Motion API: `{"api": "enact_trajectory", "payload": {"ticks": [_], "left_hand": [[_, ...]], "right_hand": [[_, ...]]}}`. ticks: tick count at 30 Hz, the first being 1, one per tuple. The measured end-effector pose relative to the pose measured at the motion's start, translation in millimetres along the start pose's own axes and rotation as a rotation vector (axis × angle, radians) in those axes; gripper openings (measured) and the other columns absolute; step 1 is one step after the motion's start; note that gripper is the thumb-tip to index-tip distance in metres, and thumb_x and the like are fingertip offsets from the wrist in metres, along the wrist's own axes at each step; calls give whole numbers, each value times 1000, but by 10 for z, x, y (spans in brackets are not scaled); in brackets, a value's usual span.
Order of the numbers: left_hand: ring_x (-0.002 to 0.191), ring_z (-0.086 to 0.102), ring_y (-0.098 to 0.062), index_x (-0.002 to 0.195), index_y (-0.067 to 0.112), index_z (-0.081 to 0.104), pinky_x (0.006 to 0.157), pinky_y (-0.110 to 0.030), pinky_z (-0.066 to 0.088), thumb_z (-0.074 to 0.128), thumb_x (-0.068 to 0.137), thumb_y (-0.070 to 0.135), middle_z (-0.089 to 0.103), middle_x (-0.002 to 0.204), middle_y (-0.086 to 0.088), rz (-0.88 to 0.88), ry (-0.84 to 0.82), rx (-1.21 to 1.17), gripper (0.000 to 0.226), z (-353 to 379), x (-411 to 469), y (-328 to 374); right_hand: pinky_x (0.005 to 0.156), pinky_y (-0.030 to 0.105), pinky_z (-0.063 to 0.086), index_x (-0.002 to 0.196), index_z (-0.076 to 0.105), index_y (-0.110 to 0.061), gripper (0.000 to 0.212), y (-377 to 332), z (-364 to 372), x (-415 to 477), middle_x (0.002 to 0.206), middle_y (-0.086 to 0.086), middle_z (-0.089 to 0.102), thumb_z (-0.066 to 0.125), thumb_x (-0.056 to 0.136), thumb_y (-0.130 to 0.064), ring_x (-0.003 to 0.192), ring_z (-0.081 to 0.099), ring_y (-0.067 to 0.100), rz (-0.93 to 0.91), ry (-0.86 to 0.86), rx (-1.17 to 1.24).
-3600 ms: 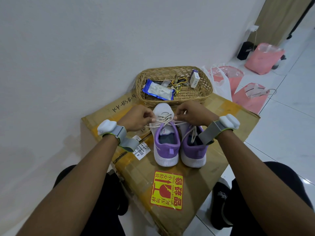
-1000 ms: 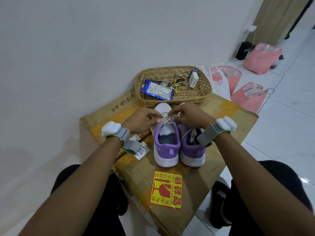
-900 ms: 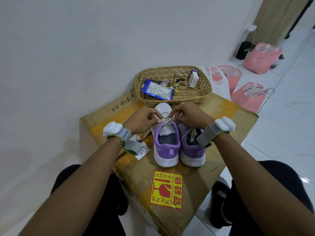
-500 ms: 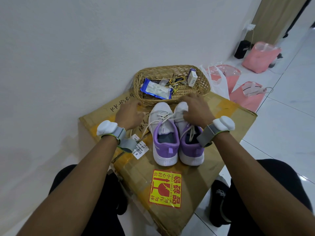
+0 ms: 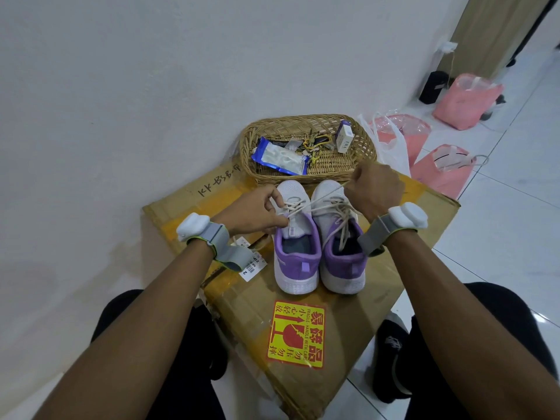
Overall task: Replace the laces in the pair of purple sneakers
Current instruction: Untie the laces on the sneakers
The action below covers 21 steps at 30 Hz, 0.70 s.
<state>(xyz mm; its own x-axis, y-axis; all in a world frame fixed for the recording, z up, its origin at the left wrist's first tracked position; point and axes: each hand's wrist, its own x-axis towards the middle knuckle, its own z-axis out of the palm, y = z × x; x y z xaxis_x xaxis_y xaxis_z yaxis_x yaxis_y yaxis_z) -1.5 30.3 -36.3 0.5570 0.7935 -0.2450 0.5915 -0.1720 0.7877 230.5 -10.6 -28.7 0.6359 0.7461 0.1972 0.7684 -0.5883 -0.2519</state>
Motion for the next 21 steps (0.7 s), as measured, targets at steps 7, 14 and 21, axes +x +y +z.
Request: {"api": "enact_trajectory", "payload": {"ticks": [7,14,21], "left_hand": [[66,68,-23,105,6,54,78,-49,62,72,83,3,60,79,-12,-66,6,-115,29,-34,-2,-41],[62,71,-25,106,10,55,66,-42,63,71,85,10,68,79,-12,-53,64,-30,27,50,1,38],[90,58,-25,128,31,62,81,-41,50,65,89,14,60,101,-10,128,10,361,42,-10,27,-43]], "right_hand": [[80,41,44,120,56,-13,34,92,45,36,123,15,54,54,86,-18,102,59,42,-40,12,107],[79,27,38,115,61,-27,46,-68,62,-40,121,2,55,76,77,-47,90,53,14,-624,-582,354],[85,32,42,120,61,-34,53,-29,81,-51,109,1,50,76,71,-21,102,49,21,-733,-624,235]]}}
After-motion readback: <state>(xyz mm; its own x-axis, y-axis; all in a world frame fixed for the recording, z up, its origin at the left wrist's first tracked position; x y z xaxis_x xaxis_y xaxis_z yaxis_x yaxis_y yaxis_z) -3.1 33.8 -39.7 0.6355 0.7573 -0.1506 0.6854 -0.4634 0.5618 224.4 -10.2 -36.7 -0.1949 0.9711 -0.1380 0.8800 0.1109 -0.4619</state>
